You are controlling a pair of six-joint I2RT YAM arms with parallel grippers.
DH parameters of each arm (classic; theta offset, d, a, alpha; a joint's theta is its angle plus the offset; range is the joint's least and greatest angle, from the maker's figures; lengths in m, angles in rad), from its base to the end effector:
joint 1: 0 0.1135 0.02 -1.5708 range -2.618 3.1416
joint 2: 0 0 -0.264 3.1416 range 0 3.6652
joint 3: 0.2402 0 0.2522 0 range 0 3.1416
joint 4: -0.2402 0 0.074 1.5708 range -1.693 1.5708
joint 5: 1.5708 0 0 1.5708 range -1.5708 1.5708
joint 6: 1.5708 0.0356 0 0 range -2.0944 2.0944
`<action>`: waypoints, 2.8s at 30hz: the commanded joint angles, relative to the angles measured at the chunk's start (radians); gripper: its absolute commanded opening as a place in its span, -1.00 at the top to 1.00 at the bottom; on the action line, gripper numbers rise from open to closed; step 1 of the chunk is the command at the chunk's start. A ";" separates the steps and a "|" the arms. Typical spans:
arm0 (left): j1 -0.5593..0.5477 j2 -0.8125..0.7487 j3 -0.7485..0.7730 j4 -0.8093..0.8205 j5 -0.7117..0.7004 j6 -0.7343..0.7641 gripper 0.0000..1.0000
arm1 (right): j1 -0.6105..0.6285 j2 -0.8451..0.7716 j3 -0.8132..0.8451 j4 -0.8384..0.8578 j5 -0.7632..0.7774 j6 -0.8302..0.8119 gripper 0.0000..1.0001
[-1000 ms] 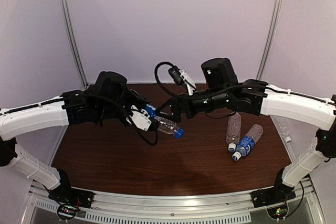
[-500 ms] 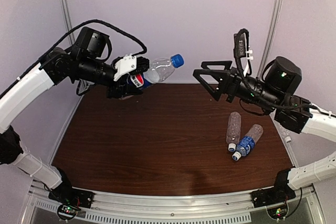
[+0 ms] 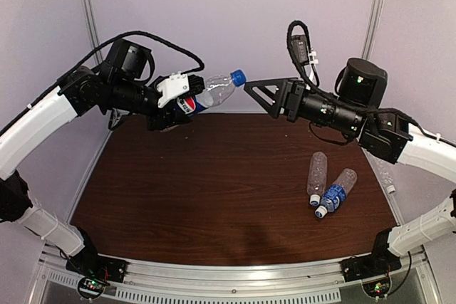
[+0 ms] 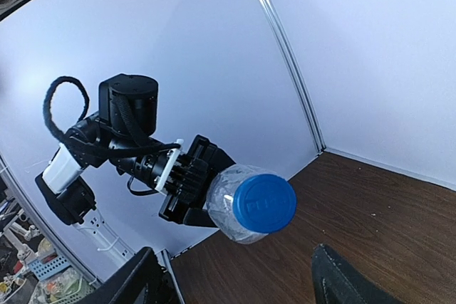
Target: Unscrew the bottle caps
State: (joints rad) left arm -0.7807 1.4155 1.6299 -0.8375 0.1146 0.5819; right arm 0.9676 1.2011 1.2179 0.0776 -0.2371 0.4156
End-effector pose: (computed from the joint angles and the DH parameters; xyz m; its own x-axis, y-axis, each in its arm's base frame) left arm 0.2064 -0.2102 0.4212 0.0742 0.6951 -0.7151 0.8671 0.3093 0.3906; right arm 0.1501 0.2326 0.4340 -0.3278 0.2159 -0.9197 -0.8753 0.2970 0.3817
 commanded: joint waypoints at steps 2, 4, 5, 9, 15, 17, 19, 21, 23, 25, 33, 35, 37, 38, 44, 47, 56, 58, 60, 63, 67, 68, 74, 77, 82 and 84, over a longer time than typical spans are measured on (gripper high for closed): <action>-0.001 0.011 -0.025 0.061 -0.048 0.023 0.16 | -0.027 0.070 0.077 -0.004 -0.021 0.125 -0.42; 0.000 0.008 -0.030 0.064 -0.053 0.029 0.16 | -0.034 0.069 0.069 0.025 -0.026 0.150 -0.38; -0.001 0.008 -0.031 0.063 -0.053 0.032 0.16 | -0.037 0.070 0.068 0.029 -0.025 0.158 -0.38; -0.002 0.012 -0.029 0.065 -0.052 0.037 0.16 | -0.043 0.104 0.092 0.016 -0.050 0.187 -0.37; -0.002 0.011 -0.033 0.068 -0.059 0.045 0.17 | -0.061 0.148 0.103 0.007 -0.078 0.244 -0.26; -0.003 0.011 -0.034 0.068 -0.061 0.050 0.17 | -0.069 0.150 0.101 0.018 -0.089 0.257 -0.15; -0.002 0.010 -0.037 0.068 -0.063 0.061 0.17 | -0.077 0.144 0.091 0.028 -0.088 0.261 -0.06; -0.007 0.006 -0.045 0.069 -0.068 0.074 0.17 | -0.083 0.136 0.081 0.034 -0.086 0.264 -0.07; -0.015 0.006 -0.053 0.068 -0.079 0.090 0.18 | -0.089 0.138 0.074 0.041 -0.088 0.270 -0.08; -0.028 0.005 -0.058 0.067 -0.093 0.104 0.18 | -0.092 0.148 0.072 0.052 -0.095 0.279 -0.07; -0.035 0.009 -0.052 0.091 -0.133 0.085 0.18 | -0.097 0.148 0.052 0.027 -0.116 0.289 -0.10; -0.035 0.008 -0.056 0.092 -0.137 0.085 0.19 | -0.098 0.131 0.037 0.009 -0.102 0.283 -0.12; -0.035 0.009 -0.057 0.094 -0.138 0.088 0.19 | -0.098 0.113 0.021 0.004 -0.091 0.281 -0.12; -0.035 0.010 -0.059 0.095 -0.138 0.089 0.20 | -0.098 0.108 0.014 0.005 -0.089 0.281 -0.10; -0.036 0.011 -0.055 0.094 -0.138 0.098 0.21 | -0.099 0.112 0.005 0.021 -0.099 0.286 0.14; -0.035 0.010 -0.054 0.095 -0.137 0.099 0.21 | -0.101 0.116 0.007 0.029 -0.104 0.286 0.24; -0.036 0.011 -0.048 0.044 -0.036 0.110 0.24 | -0.101 0.140 0.021 0.038 -0.223 0.136 0.65; -0.037 0.015 -0.037 0.009 0.014 0.110 0.24 | -0.101 0.158 0.043 0.002 -0.291 0.054 0.77; -0.037 0.023 -0.016 -0.040 0.079 0.113 0.24 | -0.101 0.169 0.060 -0.053 -0.351 -0.043 1.00; -0.037 0.027 -0.002 -0.112 0.170 0.128 0.24 | -0.100 0.154 0.045 -0.110 -0.403 -0.217 1.00; -0.037 0.027 0.011 -0.230 0.267 0.177 0.24 | -0.087 0.106 -0.007 -0.153 -0.441 -0.468 1.00; -0.037 0.027 0.011 -0.258 0.295 0.191 0.23 | -0.082 0.099 -0.013 -0.176 -0.438 -0.529 1.00; -0.037 0.070 0.053 -0.346 0.383 0.207 0.25 | -0.018 0.115 0.026 -0.325 -0.377 -0.825 1.00; -0.037 0.089 0.083 -0.353 0.392 0.205 0.27 | 0.000 0.106 0.023 -0.313 -0.364 -0.880 1.00; -0.037 0.088 0.085 -0.354 0.417 0.200 0.27 | 0.018 0.079 -0.001 -0.295 -0.313 -0.949 1.00; -0.036 0.085 0.083 -0.354 0.422 0.195 0.27 | 0.020 0.072 -0.010 -0.274 -0.296 -0.939 0.78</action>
State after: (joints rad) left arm -0.7902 1.4998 1.6749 -1.2621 0.4046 0.7635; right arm 0.9668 1.2690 1.2301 -0.1951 -0.6022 -0.4541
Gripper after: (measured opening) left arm 0.401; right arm 0.301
